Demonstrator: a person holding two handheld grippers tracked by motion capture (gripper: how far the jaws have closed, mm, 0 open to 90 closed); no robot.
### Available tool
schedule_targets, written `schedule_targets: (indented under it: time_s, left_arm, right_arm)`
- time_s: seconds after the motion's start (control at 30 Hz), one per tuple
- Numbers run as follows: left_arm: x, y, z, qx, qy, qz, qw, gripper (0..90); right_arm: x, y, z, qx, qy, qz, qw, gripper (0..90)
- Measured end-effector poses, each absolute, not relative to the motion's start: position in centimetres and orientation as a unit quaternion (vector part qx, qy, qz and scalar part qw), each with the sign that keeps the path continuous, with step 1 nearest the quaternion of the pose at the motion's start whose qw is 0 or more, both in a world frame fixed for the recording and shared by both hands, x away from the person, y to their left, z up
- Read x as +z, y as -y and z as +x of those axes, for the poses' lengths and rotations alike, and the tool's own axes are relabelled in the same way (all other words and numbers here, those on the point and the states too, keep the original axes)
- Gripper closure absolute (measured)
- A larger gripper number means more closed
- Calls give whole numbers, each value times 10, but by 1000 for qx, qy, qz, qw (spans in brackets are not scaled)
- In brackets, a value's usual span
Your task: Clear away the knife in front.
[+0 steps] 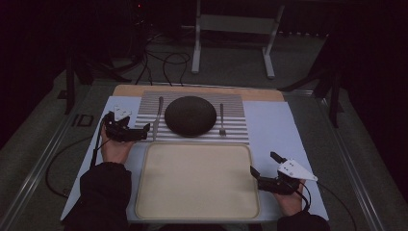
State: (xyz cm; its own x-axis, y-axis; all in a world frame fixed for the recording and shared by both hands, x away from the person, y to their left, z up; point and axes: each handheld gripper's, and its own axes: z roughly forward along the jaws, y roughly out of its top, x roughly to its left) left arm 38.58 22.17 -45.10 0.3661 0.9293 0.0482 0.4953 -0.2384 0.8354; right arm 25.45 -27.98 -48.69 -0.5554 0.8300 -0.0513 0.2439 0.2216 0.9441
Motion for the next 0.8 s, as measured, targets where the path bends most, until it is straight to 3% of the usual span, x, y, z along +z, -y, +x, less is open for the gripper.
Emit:
schedule_targets:
  time_s: [0.8]
  left_arm:
    - [-459,-211,423,285,-498,734,363,0]
  right_arm:
    - [-487,279,255,503,-725,371,290,84]
